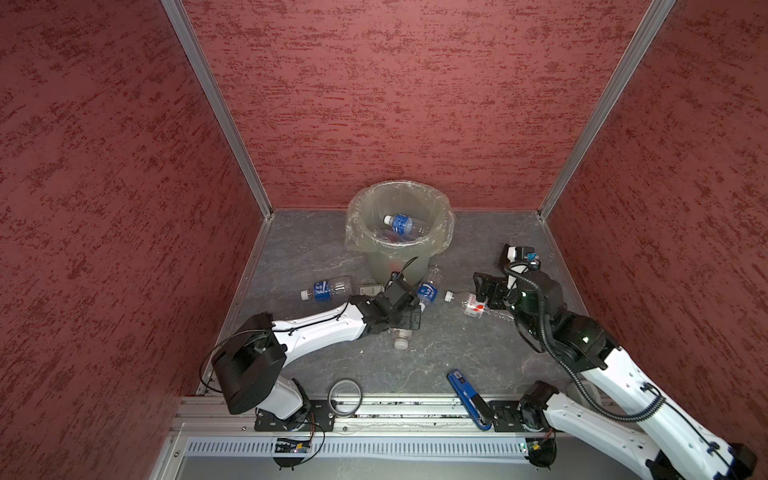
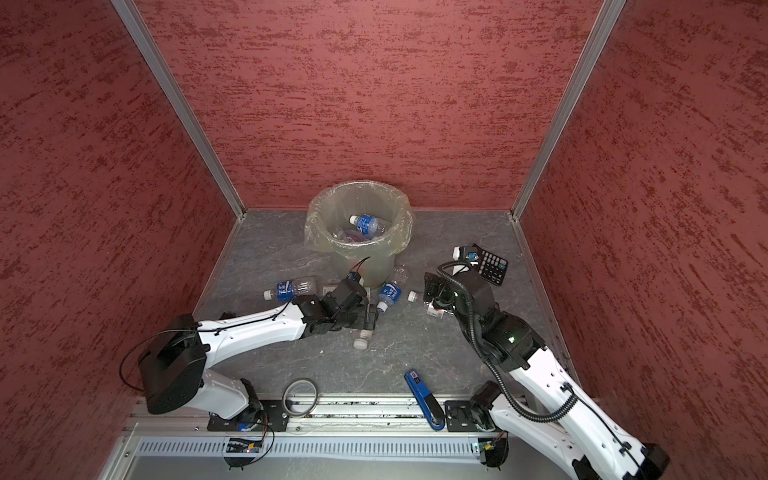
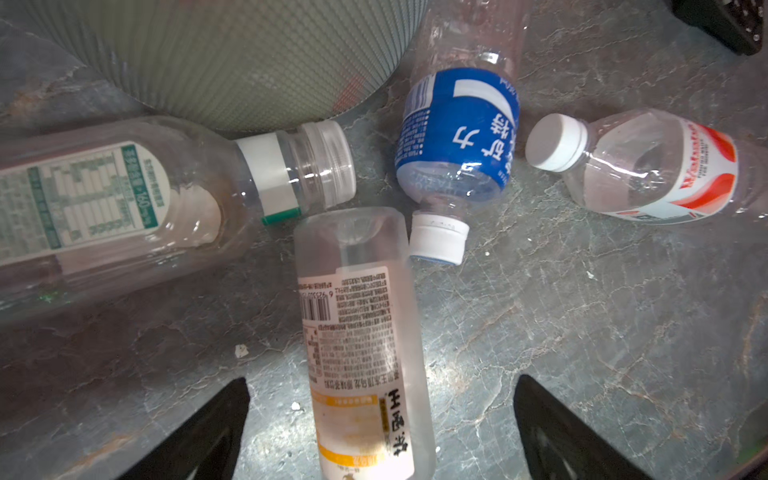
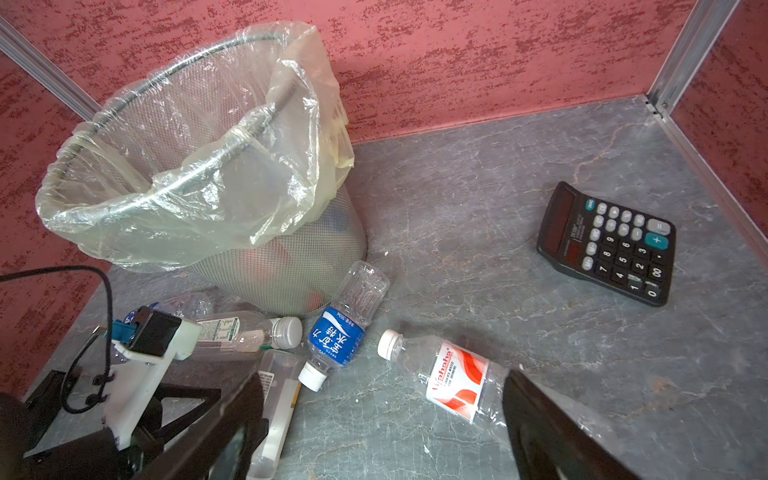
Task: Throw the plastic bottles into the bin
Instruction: 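Grasp the clear yellow-labelled bottle with the left gripper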
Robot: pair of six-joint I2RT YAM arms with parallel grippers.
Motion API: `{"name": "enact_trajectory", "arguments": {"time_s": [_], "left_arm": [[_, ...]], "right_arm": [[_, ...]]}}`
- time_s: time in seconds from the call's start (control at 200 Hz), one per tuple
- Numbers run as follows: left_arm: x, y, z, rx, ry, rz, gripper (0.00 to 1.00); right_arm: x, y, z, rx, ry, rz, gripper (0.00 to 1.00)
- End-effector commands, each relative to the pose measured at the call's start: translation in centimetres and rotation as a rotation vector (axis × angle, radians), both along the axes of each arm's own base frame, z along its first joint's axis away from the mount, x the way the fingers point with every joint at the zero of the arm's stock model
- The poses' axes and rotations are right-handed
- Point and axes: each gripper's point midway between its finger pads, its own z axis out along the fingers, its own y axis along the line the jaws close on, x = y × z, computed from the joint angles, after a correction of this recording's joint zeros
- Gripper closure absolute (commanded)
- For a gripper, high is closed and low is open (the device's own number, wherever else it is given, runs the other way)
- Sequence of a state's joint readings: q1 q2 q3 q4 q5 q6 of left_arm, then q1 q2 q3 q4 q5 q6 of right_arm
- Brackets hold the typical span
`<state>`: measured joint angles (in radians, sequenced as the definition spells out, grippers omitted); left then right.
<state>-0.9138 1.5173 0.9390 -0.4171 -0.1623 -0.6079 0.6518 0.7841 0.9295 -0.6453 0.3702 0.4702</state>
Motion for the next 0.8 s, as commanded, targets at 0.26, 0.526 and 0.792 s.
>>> {"name": "enact_trajectory", "arguments": {"time_s": [0.26,0.526,0.792], "left_arm": [[0.4,-0.7,-2.1,0.076,0.051,0.055,0.01],[0.5,-0.1,-3.8,0.138,0.072,0.078,0.02],[0.9,-0.3,-4.1,0.150,0.067,0.074,0.13]], "right_arm": [[-1.0,-0.8,-2.8,0.002,0.069,-0.029,0.09],[-1.1,-0.9,-3.1,-0.006,0.074,-0.030,0.08],[-1.2,-0.8,-3.0,0.001,0.075,-0.018,0.10]]}}
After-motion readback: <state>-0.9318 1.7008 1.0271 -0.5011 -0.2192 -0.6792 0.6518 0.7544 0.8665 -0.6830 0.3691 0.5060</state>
